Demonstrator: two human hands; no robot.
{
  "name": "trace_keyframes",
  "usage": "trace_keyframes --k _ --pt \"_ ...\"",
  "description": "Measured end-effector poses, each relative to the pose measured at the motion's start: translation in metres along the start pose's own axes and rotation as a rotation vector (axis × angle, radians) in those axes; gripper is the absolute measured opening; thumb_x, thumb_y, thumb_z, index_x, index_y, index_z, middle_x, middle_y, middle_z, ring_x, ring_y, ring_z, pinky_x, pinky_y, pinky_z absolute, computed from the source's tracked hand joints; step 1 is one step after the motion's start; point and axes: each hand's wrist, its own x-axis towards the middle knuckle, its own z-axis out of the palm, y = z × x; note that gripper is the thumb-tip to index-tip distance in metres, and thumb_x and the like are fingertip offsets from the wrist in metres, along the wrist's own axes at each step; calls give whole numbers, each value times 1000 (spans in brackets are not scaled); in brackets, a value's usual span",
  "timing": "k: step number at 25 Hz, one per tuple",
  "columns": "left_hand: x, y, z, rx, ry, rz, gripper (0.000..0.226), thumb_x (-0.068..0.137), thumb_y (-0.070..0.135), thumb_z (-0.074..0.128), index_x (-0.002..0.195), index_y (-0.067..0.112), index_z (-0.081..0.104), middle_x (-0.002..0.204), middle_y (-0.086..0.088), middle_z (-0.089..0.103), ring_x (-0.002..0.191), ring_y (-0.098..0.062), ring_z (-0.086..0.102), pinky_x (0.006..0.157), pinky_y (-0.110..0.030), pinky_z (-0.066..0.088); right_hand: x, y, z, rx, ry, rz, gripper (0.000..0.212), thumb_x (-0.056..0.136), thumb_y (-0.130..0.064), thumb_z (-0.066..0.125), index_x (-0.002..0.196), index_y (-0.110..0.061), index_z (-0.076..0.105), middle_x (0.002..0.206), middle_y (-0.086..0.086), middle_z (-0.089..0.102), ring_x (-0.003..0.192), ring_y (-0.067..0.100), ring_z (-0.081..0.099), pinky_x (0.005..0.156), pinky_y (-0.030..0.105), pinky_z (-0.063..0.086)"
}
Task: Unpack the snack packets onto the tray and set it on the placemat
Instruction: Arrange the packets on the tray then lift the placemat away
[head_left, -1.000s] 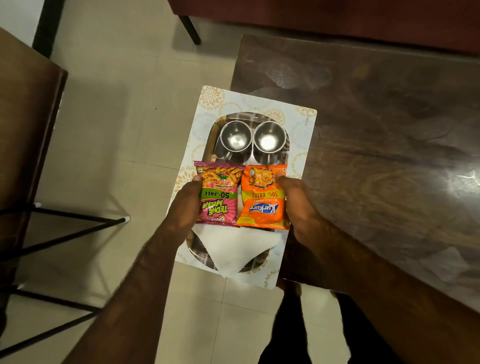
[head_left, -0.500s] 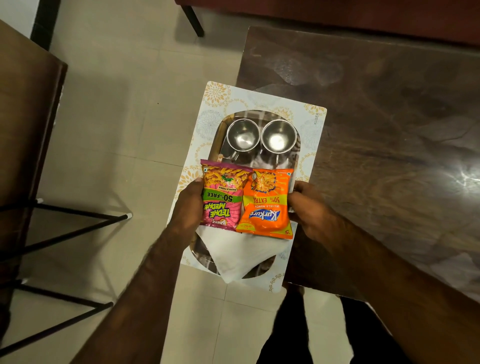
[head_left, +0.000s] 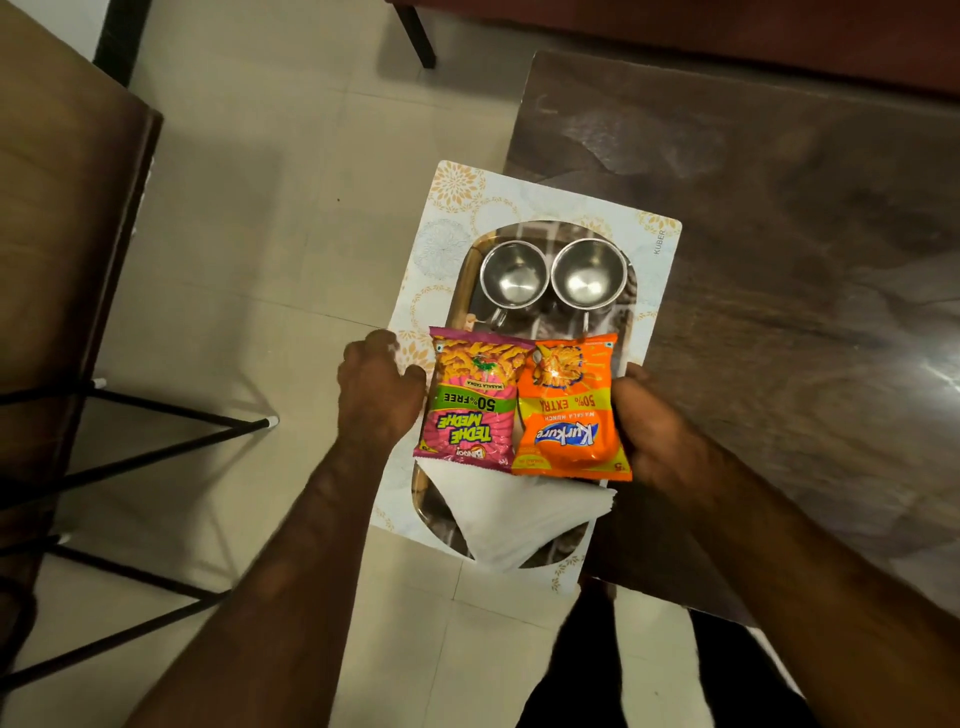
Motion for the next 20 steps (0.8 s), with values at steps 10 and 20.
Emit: trace_keyframes --k 10,20 --pt "-3 -12 -18 103 131 32 36 90 14 64 124 13 53 118 -15 68 106 -43 63 80 -42 46 -6 0 -4 91 -13 47 40 99 -6 63 138 -1 64 134 32 66 126 53 63 105 68 50" --pt "-47 -31 -88 240 311 113 33 91 11 58 118 27 45 101 -10 69 88 -42 62 67 -40 42 -13 -8 -13 9 61 -17 42 103 -12 58 144 -2 59 138 30 64 120 47 65 109 68 47"
